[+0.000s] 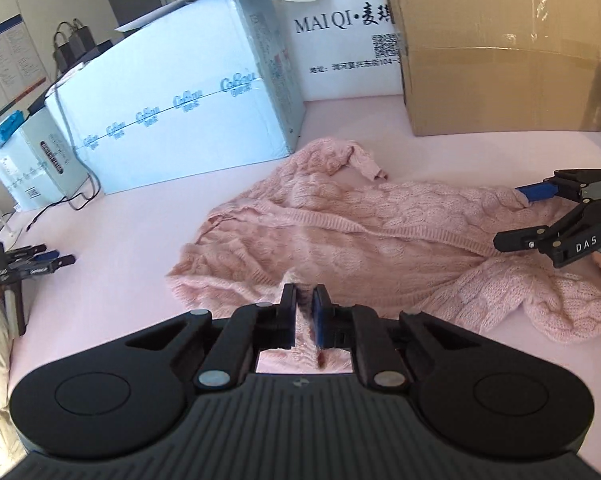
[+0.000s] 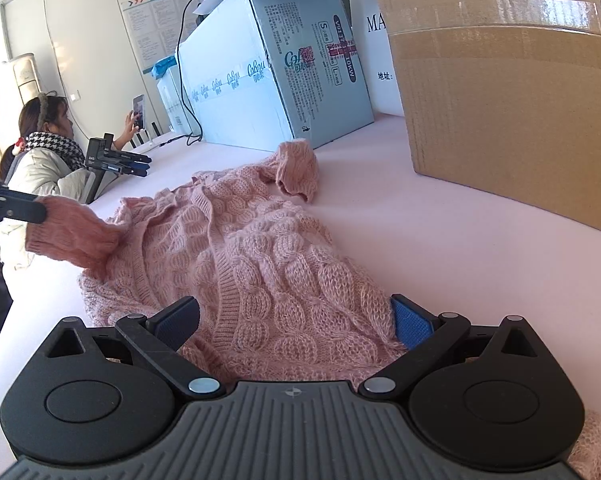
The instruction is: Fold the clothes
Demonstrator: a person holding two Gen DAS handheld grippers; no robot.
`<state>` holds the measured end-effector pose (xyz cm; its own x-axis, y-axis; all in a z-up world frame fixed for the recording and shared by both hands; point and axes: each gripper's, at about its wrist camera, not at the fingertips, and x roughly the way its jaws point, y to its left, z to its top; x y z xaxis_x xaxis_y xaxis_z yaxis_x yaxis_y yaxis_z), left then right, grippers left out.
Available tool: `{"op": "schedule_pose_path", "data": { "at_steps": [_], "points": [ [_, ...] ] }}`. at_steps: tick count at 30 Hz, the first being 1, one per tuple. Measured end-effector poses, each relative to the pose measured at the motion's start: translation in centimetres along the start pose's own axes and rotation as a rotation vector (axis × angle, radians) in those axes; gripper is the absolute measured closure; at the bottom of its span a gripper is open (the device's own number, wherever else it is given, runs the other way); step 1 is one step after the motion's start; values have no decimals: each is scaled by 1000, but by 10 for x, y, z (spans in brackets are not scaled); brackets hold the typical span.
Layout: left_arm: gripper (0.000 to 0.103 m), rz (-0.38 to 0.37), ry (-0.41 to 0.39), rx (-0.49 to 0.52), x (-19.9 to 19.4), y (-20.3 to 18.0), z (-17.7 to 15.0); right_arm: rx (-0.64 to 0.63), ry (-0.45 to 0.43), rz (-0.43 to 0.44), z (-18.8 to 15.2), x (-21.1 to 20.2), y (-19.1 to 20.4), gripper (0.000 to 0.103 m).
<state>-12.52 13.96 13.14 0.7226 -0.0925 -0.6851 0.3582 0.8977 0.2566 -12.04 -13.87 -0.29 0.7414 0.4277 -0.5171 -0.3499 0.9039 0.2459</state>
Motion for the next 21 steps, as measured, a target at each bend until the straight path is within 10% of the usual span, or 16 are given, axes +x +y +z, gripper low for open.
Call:
{"op": "schedule_pose_path", "data": {
  "at_steps": [21],
  "points": [
    [92,334,257,-388,7,133,-129,-34,9,-31,-1,0,4,2]
  ]
}}
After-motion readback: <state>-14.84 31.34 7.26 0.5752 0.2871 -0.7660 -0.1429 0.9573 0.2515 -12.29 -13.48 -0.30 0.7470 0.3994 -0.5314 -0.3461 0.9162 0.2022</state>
